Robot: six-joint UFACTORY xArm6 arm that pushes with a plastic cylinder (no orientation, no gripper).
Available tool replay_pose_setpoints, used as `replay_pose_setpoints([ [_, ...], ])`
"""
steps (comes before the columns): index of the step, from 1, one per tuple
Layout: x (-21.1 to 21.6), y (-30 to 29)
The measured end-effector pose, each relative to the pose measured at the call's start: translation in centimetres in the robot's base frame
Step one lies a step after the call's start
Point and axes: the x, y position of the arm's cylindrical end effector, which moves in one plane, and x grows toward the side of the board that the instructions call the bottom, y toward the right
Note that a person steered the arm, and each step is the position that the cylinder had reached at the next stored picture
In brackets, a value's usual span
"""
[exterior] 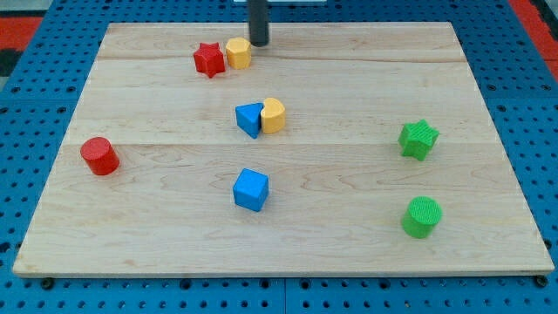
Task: Place the arm above the blue cube at bottom center
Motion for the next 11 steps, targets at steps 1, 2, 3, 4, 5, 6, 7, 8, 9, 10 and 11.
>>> replay_pose_setpoints([
  [1,3.6,2.0],
  [2,6.2,7.1],
  [3,6.6,14.9],
  [4,12.4,17.2],
  [5,18.1,14.0],
  [6,20.7,7.0],
  [7,20.8,5.5],
  [8,21.5,3.1],
  [9,22.3,1.1],
  [10,22.4,-1.6],
  [11,23.4,-2.2],
])
